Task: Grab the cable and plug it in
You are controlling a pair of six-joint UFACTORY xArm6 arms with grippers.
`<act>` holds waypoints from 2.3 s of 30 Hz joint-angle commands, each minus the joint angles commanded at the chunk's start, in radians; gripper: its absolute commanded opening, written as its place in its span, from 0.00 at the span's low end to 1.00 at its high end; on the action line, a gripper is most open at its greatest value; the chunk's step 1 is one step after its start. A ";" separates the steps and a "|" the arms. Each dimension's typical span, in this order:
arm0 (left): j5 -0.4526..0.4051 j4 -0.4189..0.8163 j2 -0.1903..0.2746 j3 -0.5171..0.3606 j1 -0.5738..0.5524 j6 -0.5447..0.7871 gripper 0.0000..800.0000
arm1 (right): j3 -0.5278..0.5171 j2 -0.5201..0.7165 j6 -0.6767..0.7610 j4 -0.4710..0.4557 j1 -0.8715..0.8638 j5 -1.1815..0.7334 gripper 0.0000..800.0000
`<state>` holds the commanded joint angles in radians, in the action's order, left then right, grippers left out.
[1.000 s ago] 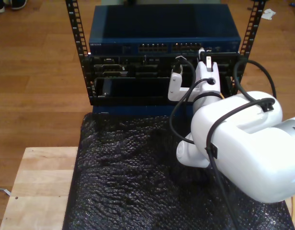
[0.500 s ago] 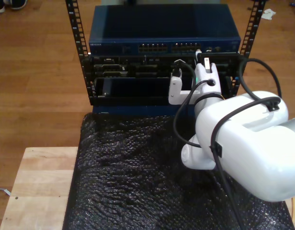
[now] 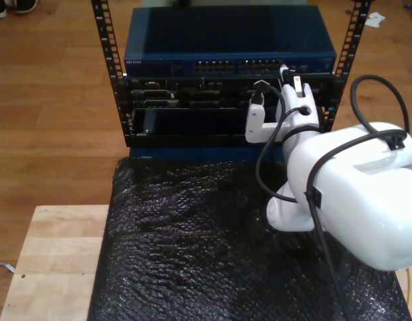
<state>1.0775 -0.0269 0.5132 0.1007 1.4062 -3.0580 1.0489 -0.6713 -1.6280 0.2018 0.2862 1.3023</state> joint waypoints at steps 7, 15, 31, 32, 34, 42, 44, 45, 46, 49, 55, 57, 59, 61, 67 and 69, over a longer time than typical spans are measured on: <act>0.000 0.000 0.000 0.000 0.000 -0.002 1.00 | 0.002 0.000 0.012 -0.035 -0.020 0.000 0.00; 0.000 0.000 0.000 0.002 0.000 0.000 1.00 | 0.002 -0.002 0.034 -0.084 -0.040 0.000 0.00; 0.000 0.000 0.000 0.000 0.000 0.000 1.00 | 0.008 -0.002 0.048 -0.144 -0.069 -0.002 0.00; 0.000 0.000 0.000 0.000 0.000 0.000 1.00 | 0.008 -0.002 0.052 -0.153 -0.071 -0.002 0.00; 0.000 0.000 0.000 0.000 0.000 -0.002 1.00 | 0.006 -0.002 0.071 -0.163 -0.077 -0.003 0.00; 0.000 0.000 0.000 0.000 0.000 0.000 1.00 | 0.008 -0.002 0.092 -0.206 -0.091 -0.003 0.00; 0.000 0.000 0.000 0.000 0.000 -0.002 1.00 | 0.012 -0.002 0.100 -0.210 -0.091 -0.006 0.00; 0.000 0.000 0.000 0.000 0.000 0.000 1.00 | 0.017 -0.002 0.100 -0.210 -0.091 -0.011 0.00; 0.000 0.000 0.000 0.000 0.000 0.000 1.00 | 0.021 -0.002 0.100 -0.210 -0.091 -0.014 0.00; 0.000 0.000 0.002 0.000 0.000 -0.002 1.00 | 0.028 -0.002 0.100 -0.216 -0.097 -0.017 0.00; 0.000 0.000 0.000 0.000 0.000 -0.002 1.00 | 0.032 -0.005 0.101 -0.222 -0.100 -0.017 0.00; 0.000 0.000 0.000 0.000 0.000 0.000 1.00 | 0.031 -0.005 0.101 -0.222 -0.101 -0.017 0.00; 0.000 0.000 0.000 0.000 0.000 -0.002 1.00 | 0.026 -0.006 0.101 -0.222 -0.101 -0.017 0.00; 0.000 0.000 0.002 0.002 0.000 -0.002 1.00 | 0.023 -0.006 0.101 -0.222 -0.101 -0.017 0.00; 0.000 0.000 0.000 0.000 0.000 0.000 1.00 | 0.020 -0.008 0.101 -0.222 -0.104 -0.017 0.00; 0.000 0.000 0.000 0.000 0.000 0.000 1.00 | 0.020 -0.009 0.101 -0.222 -0.109 -0.017 0.00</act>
<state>1.0775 -0.0269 0.5132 0.1007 1.4062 -3.0580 1.0689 -0.6805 -1.5267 -0.0207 0.1772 1.2854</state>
